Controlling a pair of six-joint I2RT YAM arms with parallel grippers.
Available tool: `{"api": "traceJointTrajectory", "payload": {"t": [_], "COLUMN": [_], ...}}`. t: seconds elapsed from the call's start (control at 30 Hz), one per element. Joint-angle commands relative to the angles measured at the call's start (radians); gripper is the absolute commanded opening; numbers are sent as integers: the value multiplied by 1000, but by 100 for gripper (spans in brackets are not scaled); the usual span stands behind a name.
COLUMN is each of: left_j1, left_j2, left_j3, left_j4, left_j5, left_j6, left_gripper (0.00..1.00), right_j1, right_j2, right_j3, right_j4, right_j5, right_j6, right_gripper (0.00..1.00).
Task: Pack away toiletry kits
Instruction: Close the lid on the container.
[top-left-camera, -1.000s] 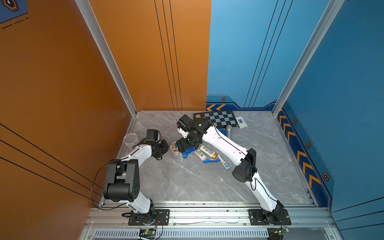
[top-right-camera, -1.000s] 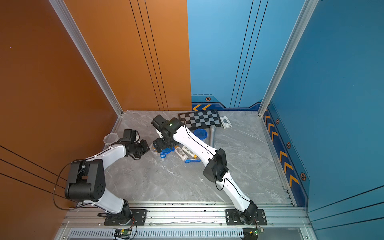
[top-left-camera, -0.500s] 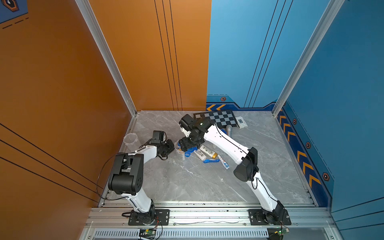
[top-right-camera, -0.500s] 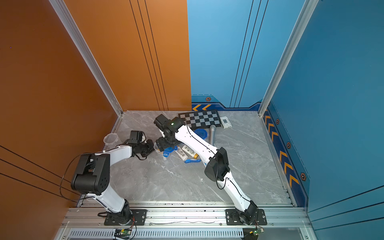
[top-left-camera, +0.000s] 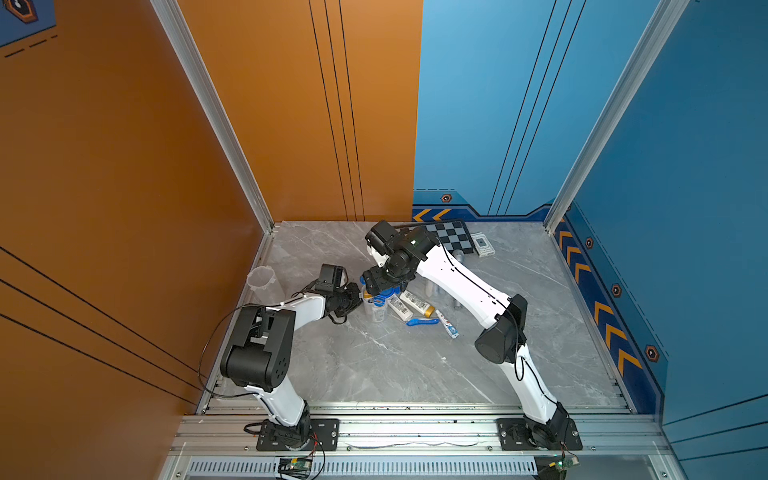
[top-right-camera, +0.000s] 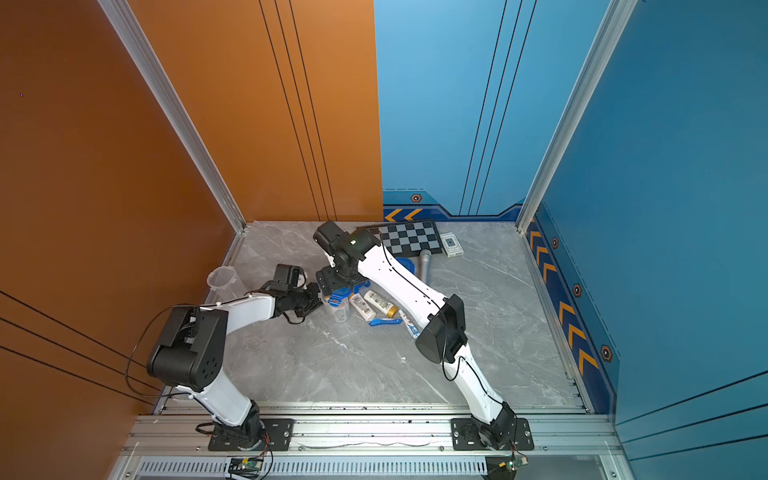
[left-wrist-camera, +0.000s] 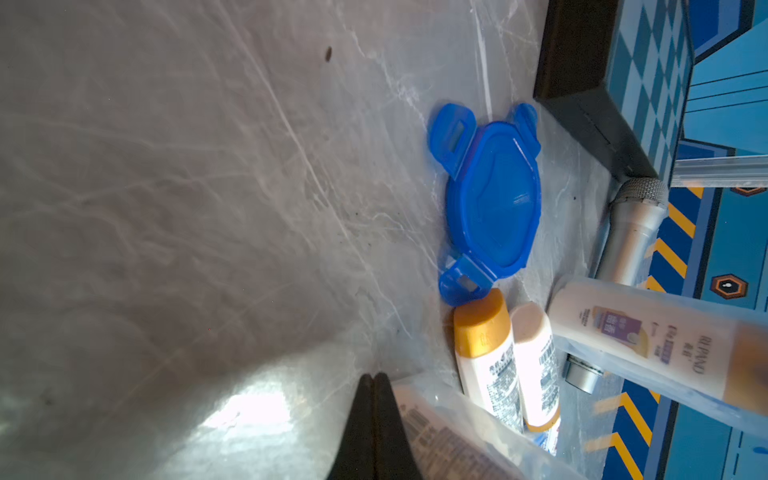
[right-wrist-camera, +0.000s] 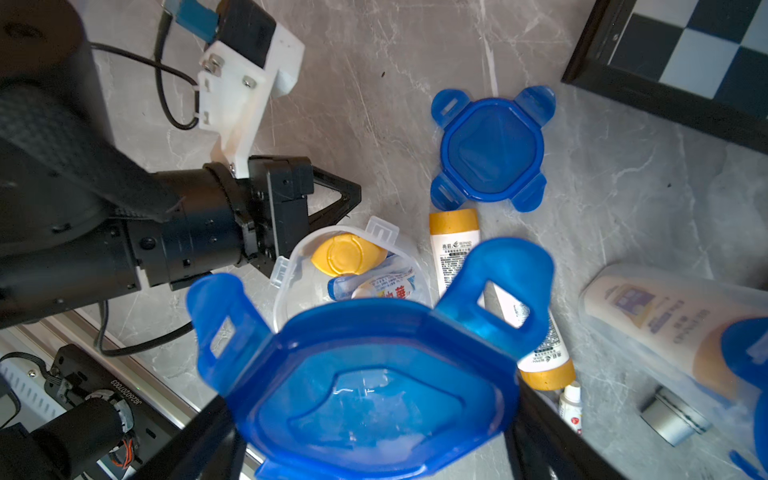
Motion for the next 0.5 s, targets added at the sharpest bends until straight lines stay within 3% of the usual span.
{"api": "traceJointTrajectory", "payload": {"t": [0.0, 0.47], "left_j1": [-19, 36], "left_j2": [-2, -162], "left_j3": [-27, -102], "left_j4": [3, -138], "left_j5": [5, -27], "left_j6": [-10, 49], "left_gripper": [0, 0], "right_j1": [-5, 22], "right_j2": [-23, 32], "right_j3": [-16, -11], "right_j4": [1, -12], "right_j5": [11, 21], "right_j6": [6, -112], "right_gripper": [78, 79]}}
